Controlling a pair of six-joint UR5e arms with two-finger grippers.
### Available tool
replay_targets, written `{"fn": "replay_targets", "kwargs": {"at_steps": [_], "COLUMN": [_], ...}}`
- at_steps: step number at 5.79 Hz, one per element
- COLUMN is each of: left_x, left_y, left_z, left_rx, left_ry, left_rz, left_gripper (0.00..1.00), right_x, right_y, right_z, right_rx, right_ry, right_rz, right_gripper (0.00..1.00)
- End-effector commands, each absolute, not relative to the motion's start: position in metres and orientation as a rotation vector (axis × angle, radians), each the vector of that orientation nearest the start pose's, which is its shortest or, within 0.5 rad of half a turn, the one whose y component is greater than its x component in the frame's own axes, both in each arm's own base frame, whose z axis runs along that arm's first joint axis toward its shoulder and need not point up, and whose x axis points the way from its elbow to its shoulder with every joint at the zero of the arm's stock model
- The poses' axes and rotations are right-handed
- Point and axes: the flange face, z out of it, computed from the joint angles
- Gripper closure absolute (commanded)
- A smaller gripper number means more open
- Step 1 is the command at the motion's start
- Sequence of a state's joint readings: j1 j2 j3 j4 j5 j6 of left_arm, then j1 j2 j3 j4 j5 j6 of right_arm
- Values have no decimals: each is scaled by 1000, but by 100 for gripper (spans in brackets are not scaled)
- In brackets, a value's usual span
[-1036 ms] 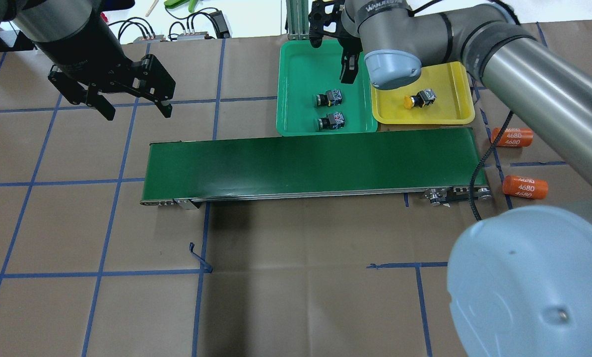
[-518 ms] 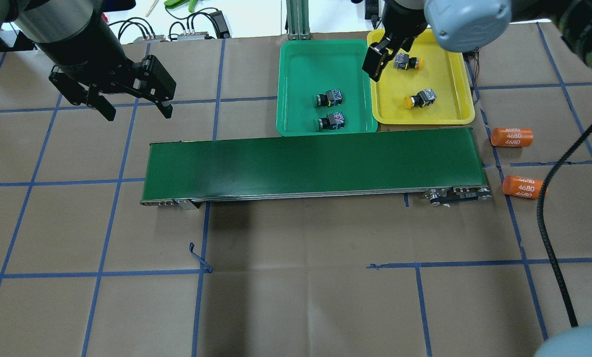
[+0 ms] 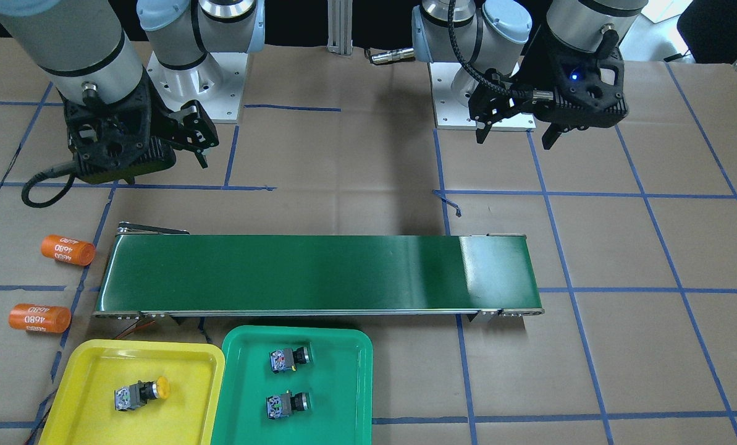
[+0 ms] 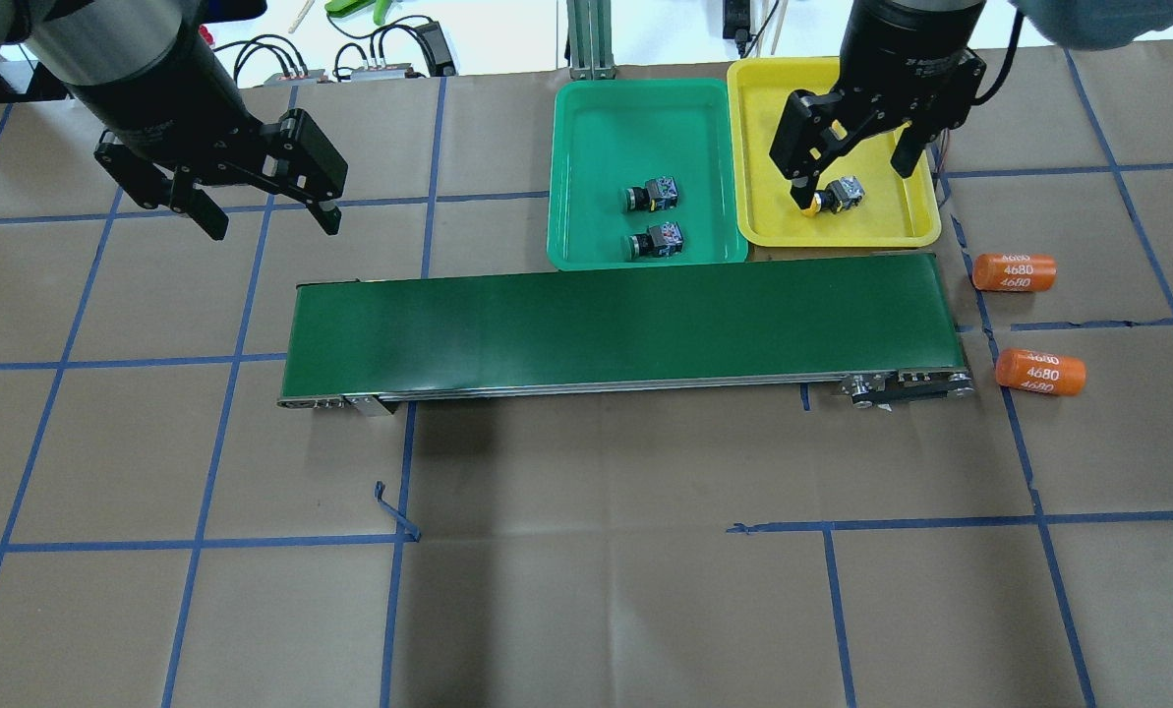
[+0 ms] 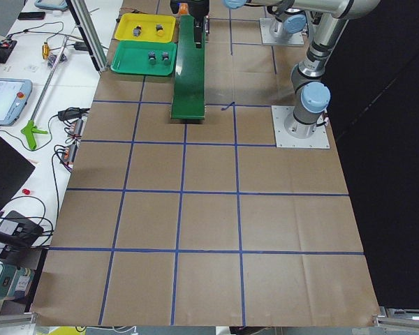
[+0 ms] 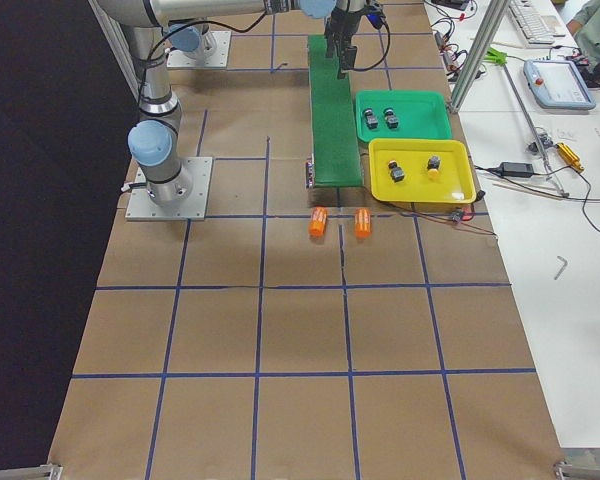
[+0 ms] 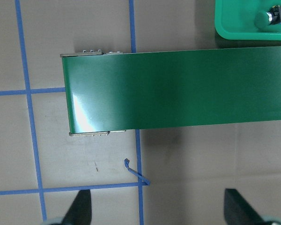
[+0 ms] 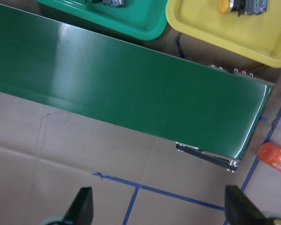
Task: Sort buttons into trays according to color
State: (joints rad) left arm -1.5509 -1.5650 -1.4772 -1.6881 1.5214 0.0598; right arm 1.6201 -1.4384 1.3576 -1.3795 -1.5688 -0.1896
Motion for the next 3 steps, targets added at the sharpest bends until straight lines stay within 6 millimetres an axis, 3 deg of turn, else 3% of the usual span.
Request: {"fn": "replay_targets", "kwargs": {"at_steps": [1,3], "left_x": [-128,-129], "left_y": [-488,-490], "left_z": [524,524], "left_rx": [63,63], "left_ry": [3189,3192], "left_rz": [29,29], "left_gripper": [1,1], "right_x": [152,142], "right_y": [-512,-510], "right_z": [522,509], "right_rx": [-155,-120], "right_ry": [3137,3129], "right_rz": [176,216], "right_gripper": [0,0]}}
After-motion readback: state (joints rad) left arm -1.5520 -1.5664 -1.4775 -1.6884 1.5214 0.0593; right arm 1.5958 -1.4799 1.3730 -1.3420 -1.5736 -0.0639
